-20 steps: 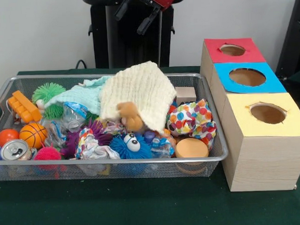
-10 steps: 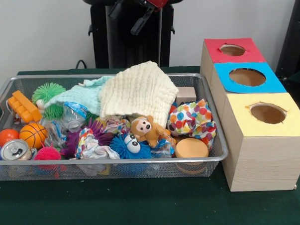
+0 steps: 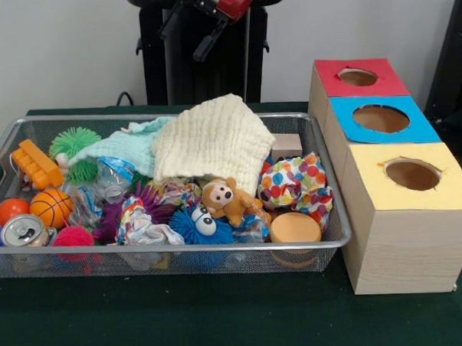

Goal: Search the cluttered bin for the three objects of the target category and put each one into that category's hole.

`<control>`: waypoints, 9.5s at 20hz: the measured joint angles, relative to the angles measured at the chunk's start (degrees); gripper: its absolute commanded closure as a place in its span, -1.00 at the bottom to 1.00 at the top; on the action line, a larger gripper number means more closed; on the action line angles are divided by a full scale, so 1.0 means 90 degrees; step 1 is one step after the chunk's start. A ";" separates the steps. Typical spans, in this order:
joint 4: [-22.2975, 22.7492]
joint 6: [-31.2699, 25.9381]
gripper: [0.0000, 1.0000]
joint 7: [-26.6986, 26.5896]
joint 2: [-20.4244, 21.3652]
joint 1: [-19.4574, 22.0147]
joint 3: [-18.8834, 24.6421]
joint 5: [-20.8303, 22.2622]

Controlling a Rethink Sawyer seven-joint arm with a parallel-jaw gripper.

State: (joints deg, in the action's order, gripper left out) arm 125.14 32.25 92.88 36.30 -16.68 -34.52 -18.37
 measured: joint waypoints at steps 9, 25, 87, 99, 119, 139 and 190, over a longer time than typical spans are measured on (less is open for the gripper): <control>-0.0220 0.0661 -1.00 0.0326 -0.0064 0.1127 0.0919 0.1334; -0.0733 0.1889 -1.00 0.1267 -0.0358 0.1848 0.2041 0.2305; -0.2055 -0.0029 -1.00 0.1302 -0.1634 0.3780 0.3280 0.3720; -0.2162 0.0257 1.00 0.1302 -0.1812 0.3586 0.3287 0.3717; -0.2053 0.0541 1.00 0.1302 -0.1792 0.3430 0.3286 0.3688; -0.1241 0.0541 1.00 0.1302 -0.1151 0.3160 0.3286 0.3623; 0.0558 -0.0959 1.00 0.1302 0.1179 0.2370 0.3259 0.2586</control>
State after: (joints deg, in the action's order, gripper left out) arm 130.17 23.62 104.60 46.91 4.65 -5.19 4.90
